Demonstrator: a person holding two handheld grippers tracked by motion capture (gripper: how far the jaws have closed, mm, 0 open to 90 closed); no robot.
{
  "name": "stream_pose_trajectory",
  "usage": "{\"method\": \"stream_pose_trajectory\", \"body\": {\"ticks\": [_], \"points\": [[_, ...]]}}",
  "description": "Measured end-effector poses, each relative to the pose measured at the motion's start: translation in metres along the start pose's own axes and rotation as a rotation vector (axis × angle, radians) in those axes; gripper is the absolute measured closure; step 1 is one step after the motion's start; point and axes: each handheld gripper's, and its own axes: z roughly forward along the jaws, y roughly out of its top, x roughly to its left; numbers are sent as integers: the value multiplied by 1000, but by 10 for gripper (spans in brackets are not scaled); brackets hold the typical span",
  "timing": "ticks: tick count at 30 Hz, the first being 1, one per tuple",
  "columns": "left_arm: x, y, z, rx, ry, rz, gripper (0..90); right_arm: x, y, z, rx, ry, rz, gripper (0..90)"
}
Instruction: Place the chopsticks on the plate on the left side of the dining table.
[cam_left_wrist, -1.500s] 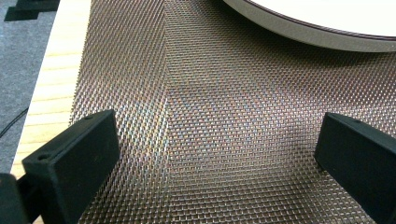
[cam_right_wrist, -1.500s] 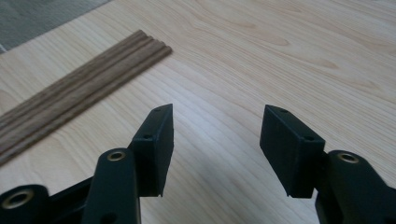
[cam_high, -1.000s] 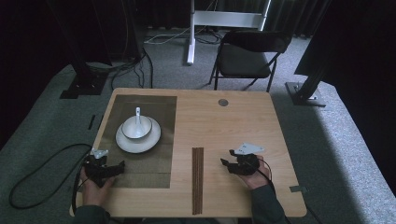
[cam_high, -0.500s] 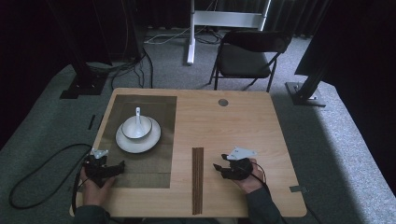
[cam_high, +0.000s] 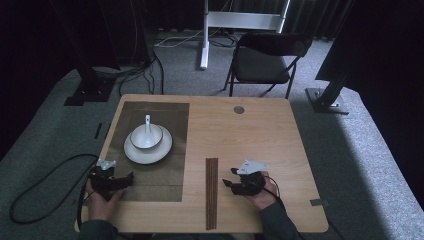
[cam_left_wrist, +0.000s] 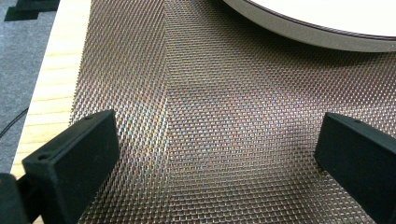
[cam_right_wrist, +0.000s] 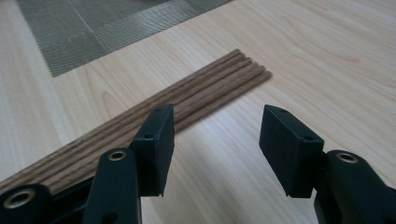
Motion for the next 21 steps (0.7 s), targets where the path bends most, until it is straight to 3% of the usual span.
{"method": "stream_pose_trajectory", "body": {"ticks": [21], "points": [[0, 0, 0, -1, 0, 0, 2, 20, 3, 17, 14, 77, -31, 454]]}}
